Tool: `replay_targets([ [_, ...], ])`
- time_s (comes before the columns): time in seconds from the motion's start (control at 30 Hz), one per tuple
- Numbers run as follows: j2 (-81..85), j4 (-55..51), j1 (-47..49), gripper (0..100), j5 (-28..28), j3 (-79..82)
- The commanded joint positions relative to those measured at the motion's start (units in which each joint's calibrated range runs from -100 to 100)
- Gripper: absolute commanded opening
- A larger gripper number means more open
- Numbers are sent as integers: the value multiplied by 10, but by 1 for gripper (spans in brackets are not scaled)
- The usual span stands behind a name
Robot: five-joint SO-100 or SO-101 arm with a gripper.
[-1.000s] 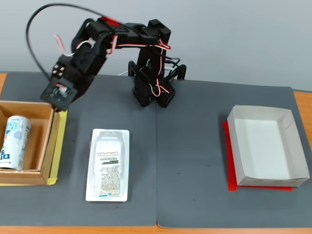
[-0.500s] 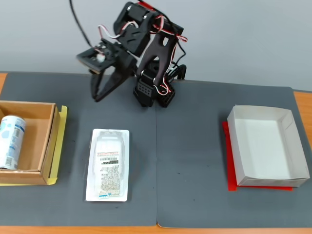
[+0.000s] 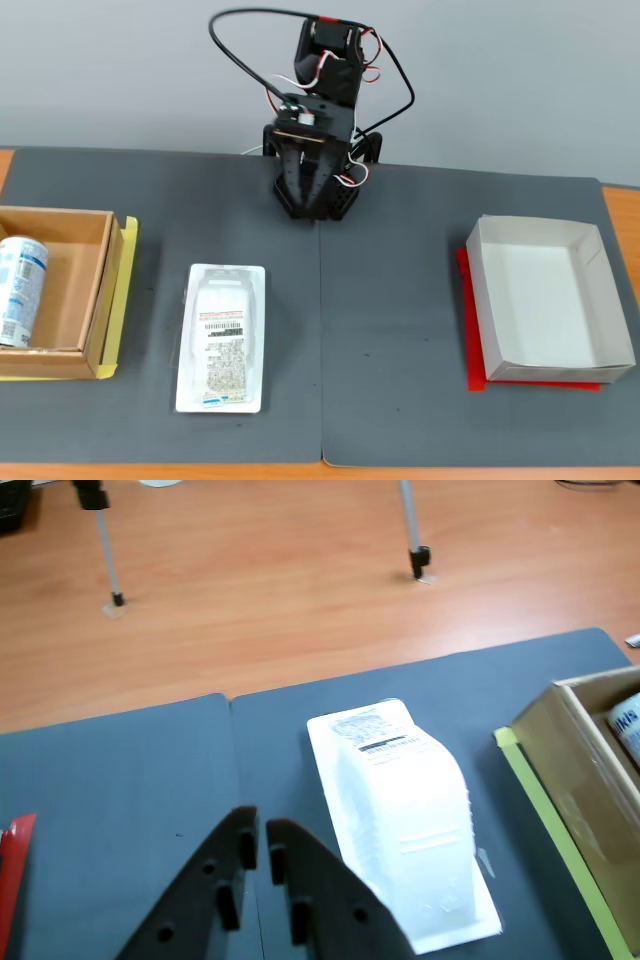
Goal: Pick the can and put it in the brown box
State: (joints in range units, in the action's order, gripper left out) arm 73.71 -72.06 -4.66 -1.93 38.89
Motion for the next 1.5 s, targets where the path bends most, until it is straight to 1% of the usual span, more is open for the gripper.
replay_targets([
  [0.0,60,61,30,1,1,86],
  [0.13,143,134,50,1,4,213],
  [0.23,199,164,50,1,8,300],
  [0.37,260,167,50,1,14,408],
  [0.63,258,160,51,1,14,578],
  [0.9,261,147,51,1,14,588],
  [1.13,261,-26,62,1,14,534],
  [1.47,257,-23,60,1,15,532],
])
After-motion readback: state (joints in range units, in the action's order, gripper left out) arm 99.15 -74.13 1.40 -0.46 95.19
